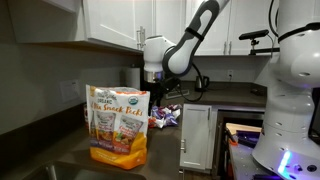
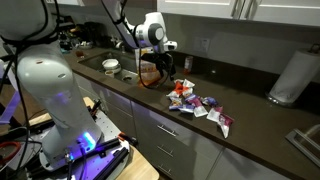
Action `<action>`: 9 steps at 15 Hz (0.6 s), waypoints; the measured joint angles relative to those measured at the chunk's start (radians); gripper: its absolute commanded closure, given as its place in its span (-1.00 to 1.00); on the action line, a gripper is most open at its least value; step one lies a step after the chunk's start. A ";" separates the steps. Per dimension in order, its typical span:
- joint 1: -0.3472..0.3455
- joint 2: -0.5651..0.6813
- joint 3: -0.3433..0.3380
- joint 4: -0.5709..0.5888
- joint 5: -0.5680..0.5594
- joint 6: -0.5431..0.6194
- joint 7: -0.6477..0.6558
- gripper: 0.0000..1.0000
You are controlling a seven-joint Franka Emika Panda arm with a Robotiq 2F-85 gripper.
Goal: Put one sachet in the bag
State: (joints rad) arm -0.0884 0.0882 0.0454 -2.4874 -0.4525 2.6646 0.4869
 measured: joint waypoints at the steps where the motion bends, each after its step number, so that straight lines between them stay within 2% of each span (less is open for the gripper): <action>1: 0.013 0.040 -0.023 0.018 -0.033 0.016 0.014 -1.00; 3: 0.052 0.117 -0.075 0.060 -0.087 0.041 0.040 -1.00; 4: 0.074 0.154 -0.101 0.081 -0.101 0.051 0.046 -0.89; 5: 0.099 0.191 -0.127 0.102 -0.109 0.060 0.050 -0.56; 9: 0.196 0.308 -0.223 0.172 -0.109 0.088 0.053 0.07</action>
State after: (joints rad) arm 0.1079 0.3966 -0.1777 -2.3150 -0.5614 2.7529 0.5404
